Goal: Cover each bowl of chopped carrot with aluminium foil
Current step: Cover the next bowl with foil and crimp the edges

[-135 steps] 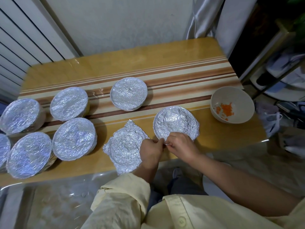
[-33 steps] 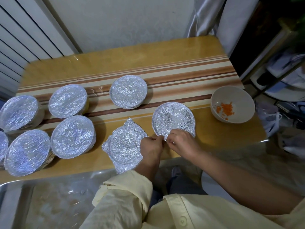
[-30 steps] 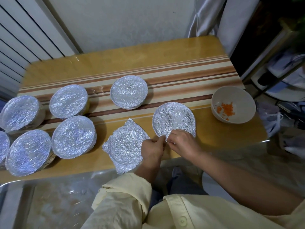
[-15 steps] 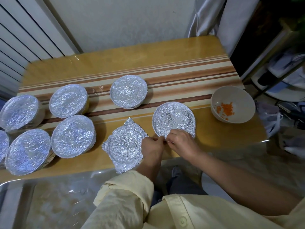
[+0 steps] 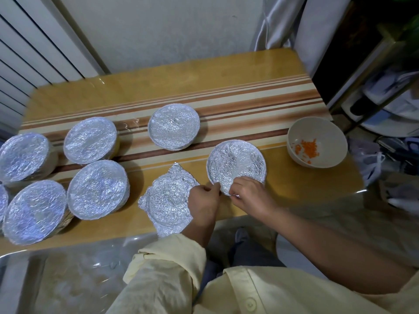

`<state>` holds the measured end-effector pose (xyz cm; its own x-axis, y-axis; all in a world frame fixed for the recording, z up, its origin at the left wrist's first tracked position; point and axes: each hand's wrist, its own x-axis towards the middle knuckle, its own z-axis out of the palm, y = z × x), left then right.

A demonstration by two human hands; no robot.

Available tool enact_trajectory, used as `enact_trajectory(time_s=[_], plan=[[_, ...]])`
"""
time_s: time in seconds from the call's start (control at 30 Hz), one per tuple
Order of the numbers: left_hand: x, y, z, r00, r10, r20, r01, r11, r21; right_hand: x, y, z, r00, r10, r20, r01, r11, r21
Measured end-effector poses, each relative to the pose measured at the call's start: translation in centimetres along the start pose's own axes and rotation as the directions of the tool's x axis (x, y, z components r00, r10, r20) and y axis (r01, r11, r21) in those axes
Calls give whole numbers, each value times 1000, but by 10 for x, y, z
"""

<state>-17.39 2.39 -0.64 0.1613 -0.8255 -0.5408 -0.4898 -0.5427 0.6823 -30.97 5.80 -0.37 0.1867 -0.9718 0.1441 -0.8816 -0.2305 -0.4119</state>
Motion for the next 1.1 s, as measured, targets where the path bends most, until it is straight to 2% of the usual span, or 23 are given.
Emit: enact_trajectory(time_s=[0.47, 0.67, 0.83, 1.1], plan=[[-2, -9, 12, 987, -127, 95, 138, 982, -126, 0, 3, 4, 1000, -6, 8, 6, 1000, 31], [-4, 6, 9, 993, -101, 53, 105, 990, -92, 2, 3, 6, 1000, 8, 8, -9, 998, 67], [2, -1, 10, 993, -86, 80, 93, 991, -94, 3, 4, 6, 1000, 7, 16, -9, 996, 86], [11, 12, 2, 994, -89, 56, 87, 996, 34, -2, 9, -4, 999, -7, 39, 3, 995, 102]])
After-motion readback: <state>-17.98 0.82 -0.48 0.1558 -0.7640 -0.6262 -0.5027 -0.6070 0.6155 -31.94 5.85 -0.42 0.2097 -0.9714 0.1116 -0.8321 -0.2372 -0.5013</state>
